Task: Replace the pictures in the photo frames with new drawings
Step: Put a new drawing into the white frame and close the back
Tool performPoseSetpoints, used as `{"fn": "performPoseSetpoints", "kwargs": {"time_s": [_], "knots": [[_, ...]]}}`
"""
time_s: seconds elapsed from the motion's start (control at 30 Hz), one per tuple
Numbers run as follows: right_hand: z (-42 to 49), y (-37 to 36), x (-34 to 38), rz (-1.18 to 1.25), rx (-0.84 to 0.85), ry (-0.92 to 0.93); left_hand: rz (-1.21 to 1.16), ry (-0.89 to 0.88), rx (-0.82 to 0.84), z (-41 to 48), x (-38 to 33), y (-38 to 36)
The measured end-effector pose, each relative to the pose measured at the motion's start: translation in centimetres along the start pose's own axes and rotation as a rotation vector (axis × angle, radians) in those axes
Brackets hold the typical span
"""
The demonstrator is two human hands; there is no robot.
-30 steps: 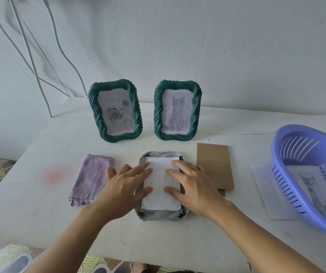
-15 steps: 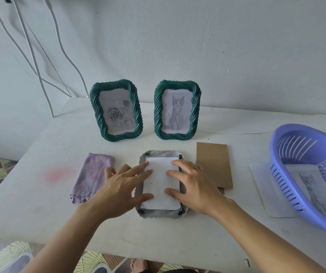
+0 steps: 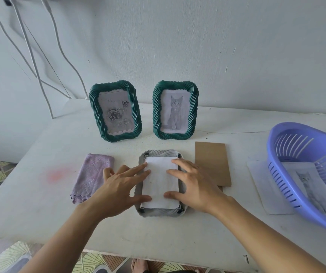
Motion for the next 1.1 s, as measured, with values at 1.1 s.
{"fn": "performPoseSetpoints", "kwargs": {"time_s": [1.1], "knots": [[-5.0, 4.3, -8.9, 0.273, -0.432, -0.586, -0.117, -0.090, -0.227, 8.1, -14.5, -0.3]]}}
Point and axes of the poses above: each hand's wrist, its own z-axis towards the middle knuckle, its own y-axis out of the back of the hand, x = y × z, the point moved 2 cm from there along z, towards the middle knuckle, and after that the axes turned 7 degrees about y, right-handed, at the moved point
